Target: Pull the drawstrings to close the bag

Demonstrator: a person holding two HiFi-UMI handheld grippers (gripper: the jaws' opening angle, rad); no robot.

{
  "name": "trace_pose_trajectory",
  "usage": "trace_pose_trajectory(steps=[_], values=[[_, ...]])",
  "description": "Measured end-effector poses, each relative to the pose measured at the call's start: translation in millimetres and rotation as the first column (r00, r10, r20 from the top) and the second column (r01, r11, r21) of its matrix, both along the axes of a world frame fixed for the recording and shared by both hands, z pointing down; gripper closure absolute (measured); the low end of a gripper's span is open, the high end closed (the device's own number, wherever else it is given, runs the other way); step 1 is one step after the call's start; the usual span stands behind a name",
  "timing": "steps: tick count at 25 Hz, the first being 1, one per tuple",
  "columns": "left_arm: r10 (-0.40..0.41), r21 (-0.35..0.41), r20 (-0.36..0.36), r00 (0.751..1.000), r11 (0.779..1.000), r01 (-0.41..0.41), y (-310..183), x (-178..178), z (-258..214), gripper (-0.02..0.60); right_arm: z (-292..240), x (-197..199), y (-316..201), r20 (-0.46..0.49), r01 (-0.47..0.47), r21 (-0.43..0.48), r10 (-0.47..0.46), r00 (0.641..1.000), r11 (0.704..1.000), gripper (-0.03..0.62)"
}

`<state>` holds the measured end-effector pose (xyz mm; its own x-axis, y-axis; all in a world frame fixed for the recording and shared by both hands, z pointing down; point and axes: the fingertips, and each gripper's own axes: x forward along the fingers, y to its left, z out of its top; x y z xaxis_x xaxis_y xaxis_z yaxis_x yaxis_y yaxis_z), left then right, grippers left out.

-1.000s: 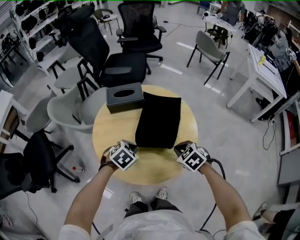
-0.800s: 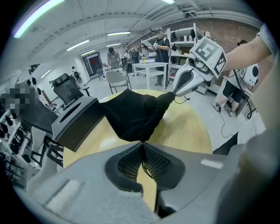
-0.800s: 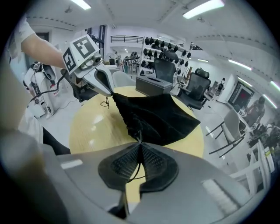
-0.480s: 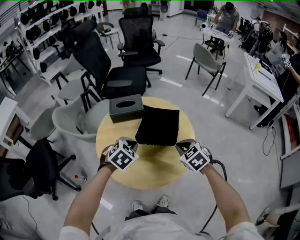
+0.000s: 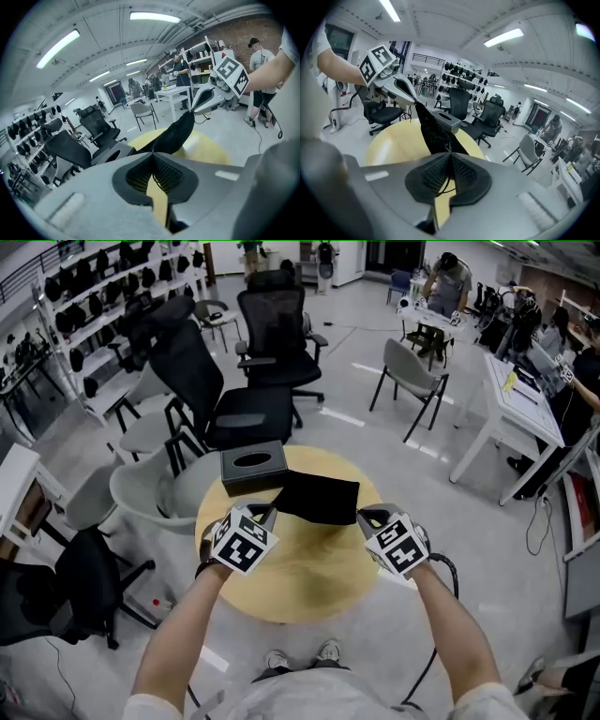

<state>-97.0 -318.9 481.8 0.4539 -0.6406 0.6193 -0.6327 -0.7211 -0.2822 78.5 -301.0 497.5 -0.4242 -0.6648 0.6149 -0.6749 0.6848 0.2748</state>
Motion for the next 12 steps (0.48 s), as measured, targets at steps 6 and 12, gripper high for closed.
trace_pose_trajectory(steps=[6, 12], values=[[-0.035, 0.069, -0.04, 0.999, 0.997, 0.038, -9.3, -2.3, -35.3, 0.575, -42.5, 1.7, -16.1, 0.084, -0.044, 0.071, 0.038, 0.996, 0.996, 0.589], [-0.069, 0.14, -0.095, 0.993, 0.987, 0.082, -14.4, -7.2, -69.7, 0.575, -81.6, -2.3, -24.1, 0.122, -0.066, 0.153, 0.048, 0.991, 0.986, 0.589]])
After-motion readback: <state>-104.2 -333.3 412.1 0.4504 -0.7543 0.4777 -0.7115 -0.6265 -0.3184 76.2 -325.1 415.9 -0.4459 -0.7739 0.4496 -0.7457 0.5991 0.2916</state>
